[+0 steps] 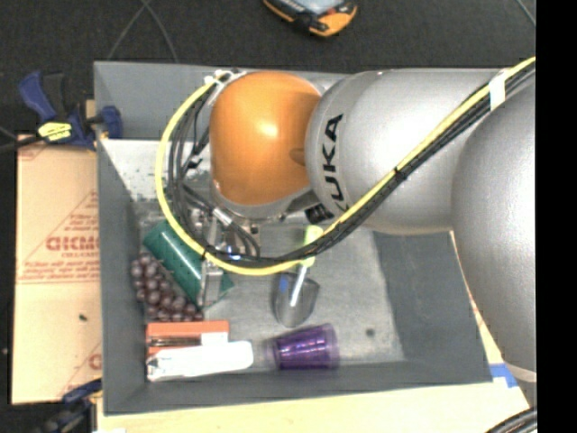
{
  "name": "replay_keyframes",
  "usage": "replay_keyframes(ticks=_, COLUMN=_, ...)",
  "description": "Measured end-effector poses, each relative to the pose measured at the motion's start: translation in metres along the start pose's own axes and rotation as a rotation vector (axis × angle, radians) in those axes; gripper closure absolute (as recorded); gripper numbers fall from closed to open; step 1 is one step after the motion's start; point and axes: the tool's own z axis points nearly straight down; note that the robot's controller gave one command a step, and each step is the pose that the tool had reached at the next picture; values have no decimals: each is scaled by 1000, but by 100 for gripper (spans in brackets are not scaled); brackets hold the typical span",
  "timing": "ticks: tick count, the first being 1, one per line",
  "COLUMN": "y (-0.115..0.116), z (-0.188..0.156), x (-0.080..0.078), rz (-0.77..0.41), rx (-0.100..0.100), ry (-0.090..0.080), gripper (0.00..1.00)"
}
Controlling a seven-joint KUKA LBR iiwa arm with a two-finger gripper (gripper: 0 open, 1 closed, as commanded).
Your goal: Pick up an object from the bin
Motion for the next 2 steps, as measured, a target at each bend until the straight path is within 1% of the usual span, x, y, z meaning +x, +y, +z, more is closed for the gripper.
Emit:
replay_keyframes(ticks=1, y=-1, z=-5, x=-2, rz=6, rx=-2, ry=-8, gripper=0)
replay_keyframes(ticks=2, y=29, z=141, x=50, rz=165, rx=-10, ry=-15, gripper=0)
